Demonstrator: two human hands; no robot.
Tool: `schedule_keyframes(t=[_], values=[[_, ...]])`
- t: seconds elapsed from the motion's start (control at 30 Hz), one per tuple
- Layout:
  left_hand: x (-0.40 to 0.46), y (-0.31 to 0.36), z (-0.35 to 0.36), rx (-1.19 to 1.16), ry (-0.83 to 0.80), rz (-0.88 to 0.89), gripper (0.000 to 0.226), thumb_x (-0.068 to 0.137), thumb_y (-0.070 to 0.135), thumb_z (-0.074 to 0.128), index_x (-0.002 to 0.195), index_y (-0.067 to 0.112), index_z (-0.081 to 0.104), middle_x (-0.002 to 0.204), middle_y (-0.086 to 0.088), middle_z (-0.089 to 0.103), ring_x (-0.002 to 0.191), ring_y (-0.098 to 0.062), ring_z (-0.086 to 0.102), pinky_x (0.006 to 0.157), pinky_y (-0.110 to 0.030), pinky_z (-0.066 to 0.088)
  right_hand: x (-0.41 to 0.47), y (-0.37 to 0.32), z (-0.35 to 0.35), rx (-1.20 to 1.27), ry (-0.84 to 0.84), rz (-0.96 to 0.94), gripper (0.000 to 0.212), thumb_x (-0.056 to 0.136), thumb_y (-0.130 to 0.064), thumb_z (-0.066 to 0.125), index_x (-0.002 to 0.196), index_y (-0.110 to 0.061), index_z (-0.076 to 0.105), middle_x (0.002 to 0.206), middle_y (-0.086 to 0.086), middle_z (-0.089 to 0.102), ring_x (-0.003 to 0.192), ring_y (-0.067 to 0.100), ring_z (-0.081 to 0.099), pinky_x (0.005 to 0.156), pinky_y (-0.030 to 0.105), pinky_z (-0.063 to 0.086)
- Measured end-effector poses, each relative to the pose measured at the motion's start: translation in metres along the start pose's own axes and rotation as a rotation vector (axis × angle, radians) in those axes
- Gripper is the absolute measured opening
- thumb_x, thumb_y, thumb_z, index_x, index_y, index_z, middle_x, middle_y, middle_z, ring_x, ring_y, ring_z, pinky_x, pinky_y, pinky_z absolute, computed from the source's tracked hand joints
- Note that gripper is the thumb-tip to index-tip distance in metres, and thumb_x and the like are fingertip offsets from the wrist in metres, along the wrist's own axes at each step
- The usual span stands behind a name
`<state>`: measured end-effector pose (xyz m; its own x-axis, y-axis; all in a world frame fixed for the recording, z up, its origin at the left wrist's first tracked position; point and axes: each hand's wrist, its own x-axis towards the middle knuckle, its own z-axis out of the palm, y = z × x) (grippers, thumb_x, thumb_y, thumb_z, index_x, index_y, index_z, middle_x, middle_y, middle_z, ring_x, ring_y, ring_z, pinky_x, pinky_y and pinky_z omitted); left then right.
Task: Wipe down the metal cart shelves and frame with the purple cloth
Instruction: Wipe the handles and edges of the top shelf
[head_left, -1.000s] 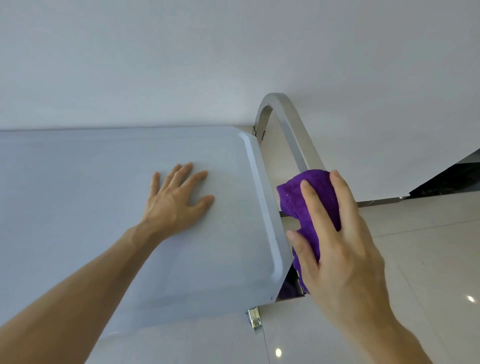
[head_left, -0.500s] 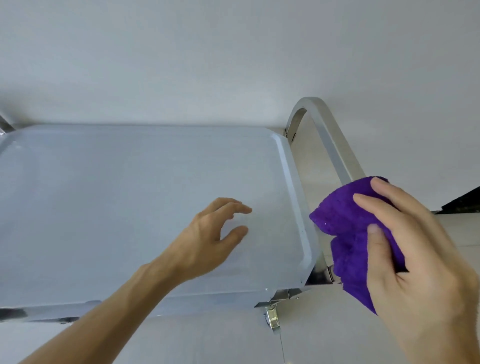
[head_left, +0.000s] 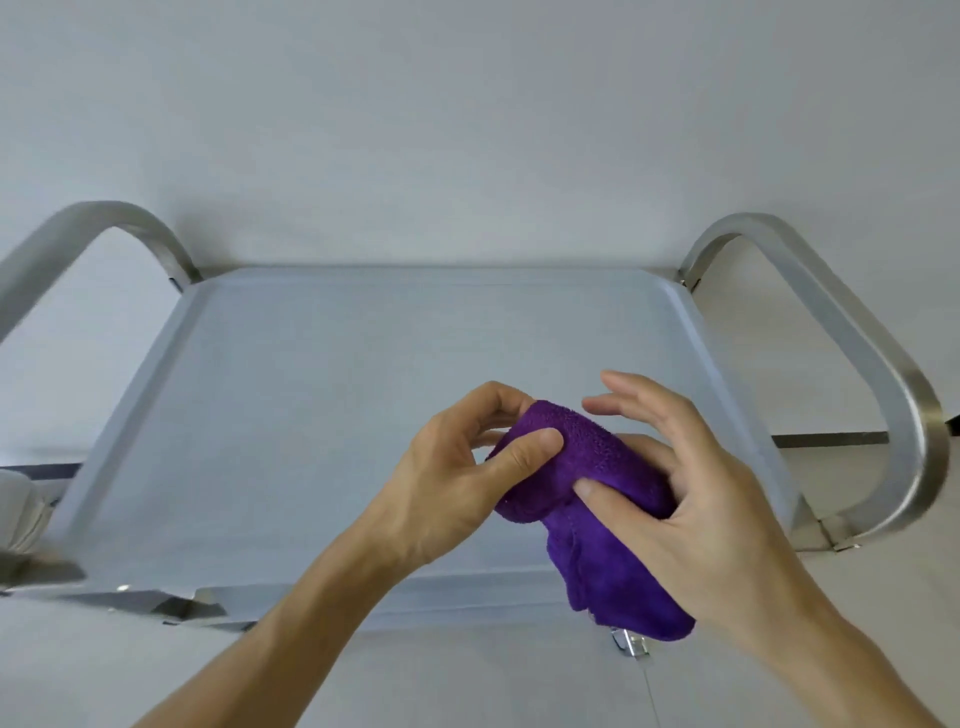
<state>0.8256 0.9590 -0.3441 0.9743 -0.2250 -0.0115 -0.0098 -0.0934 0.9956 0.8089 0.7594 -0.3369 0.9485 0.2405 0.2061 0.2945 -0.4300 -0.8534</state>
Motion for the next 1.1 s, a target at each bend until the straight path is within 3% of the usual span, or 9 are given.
schedule_keyframes(t=[0.13,0.27,0.37,0.53,0.7,0.83,0.93,1.03,1.1], values=[[-0.029,-0.001,-0.063,0.044,0.08,0.077,0.014,0.092,0.031,0.067,0.095,0.018,0.063,0.088,0.009,0.072,0.083,-0.006,0.067,0.069,-0.017,0.05,0.016,-0.025,0.062,0.019,-0.053,0.021,0.057,0.083,-0.015,0.077,0.126,-0.045,0.054,0.12,-0.019,0.066,0.107,0.008,0.067,0.083,0.021,0.054],[-0.056,0.007,-0.123,0.132,0.164,0.159,0.009,0.09,0.034,0.062,0.092,0.025,0.061,0.08,0.008,0.068,0.07,-0.009,0.061,0.062,-0.019,0.05,0.034,-0.047,0.122,0.094,-0.135,0.075,0.038,0.077,-0.035,0.077,0.111,-0.043,0.063,0.103,-0.014,0.072,0.095,0.009,0.069,0.075,0.021,0.055],[-0.075,0.015,-0.165,0.169,0.23,0.219,0.011,0.091,0.035,0.063,0.093,0.024,0.06,0.079,0.006,0.067,0.067,-0.014,0.059,0.056,-0.025,0.05,0.043,-0.062,0.164,0.209,-0.213,0.109,0.042,0.071,-0.045,0.077,0.11,-0.046,0.062,0.104,-0.014,0.071,0.098,0.004,0.066,0.076,0.011,0.051],[-0.105,0.023,-0.225,0.182,0.382,0.264,0.006,0.089,0.031,0.065,0.089,0.026,0.061,0.076,0.003,0.067,0.066,-0.018,0.062,0.054,-0.03,0.052,0.059,-0.092,0.226,0.398,-0.283,0.118,0.047,0.069,-0.041,0.082,0.111,-0.044,0.063,0.103,-0.008,0.073,0.092,0.015,0.071,0.073,0.024,0.057],[-0.134,0.028,-0.285,0.146,0.727,0.314,0.005,0.091,0.033,0.066,0.087,0.031,0.063,0.078,0.005,0.07,0.066,-0.012,0.067,0.05,-0.025,0.053,0.092,-0.142,0.275,0.481,-0.238,0.038,0.052,0.063,-0.042,0.087,0.109,-0.04,0.062,0.105,-0.009,0.072,0.084,0.015,0.074,0.063,0.024,0.058],[-0.136,0.013,-0.339,0.11,0.98,0.14,0.009,0.09,0.042,0.065,0.092,0.035,0.061,0.091,0.013,0.069,0.079,-0.012,0.068,0.064,-0.037,0.058,0.127,-0.174,0.318,0.326,-0.237,-0.001,0.042,0.068,-0.062,0.079,0.101,-0.042,0.064,0.102,-0.021,0.068,0.088,-0.001,0.068,0.069,0.013,0.053],[-0.141,-0.002,-0.356,0.5,1.013,-0.019,0.029,0.093,0.036,0.062,0.119,0.035,0.05,0.121,0.016,0.051,0.098,-0.003,0.059,0.073,-0.016,0.045,0.145,-0.178,0.342,0.218,-0.261,0.047,0.035,0.077,-0.061,0.072,0.099,-0.035,0.064,0.096,-0.018,0.068,0.092,-0.011,0.06,0.069,0.001,0.041],[-0.141,-0.005,-0.341,0.632,0.874,0.021,0.034,0.094,0.042,0.056,0.127,0.036,0.05,0.132,0.019,0.041,0.112,0.007,0.05,0.083,-0.005,0.039,0.145,-0.162,0.349,0.318,-0.28,0.093,0.033,0.088,-0.063,0.059,0.096,-0.033,0.068,0.099,-0.017,0.07,0.092,-0.001,0.066,0.074,0.013,0.05],[-0.134,-0.007,-0.325,0.595,0.762,-0.03,0.041,0.094,0.051,0.051,0.133,0.04,0.047,0.139,0.019,0.039,0.118,0.005,0.047,0.095,-0.017,0.043,0.141,-0.143,0.346,0.46,-0.227,0.237,0.032,0.094,-0.059,0.052,0.096,-0.031,0.069,0.101,-0.012,0.071,0.091,0.013,0.071,0.074,0.027,0.058]])
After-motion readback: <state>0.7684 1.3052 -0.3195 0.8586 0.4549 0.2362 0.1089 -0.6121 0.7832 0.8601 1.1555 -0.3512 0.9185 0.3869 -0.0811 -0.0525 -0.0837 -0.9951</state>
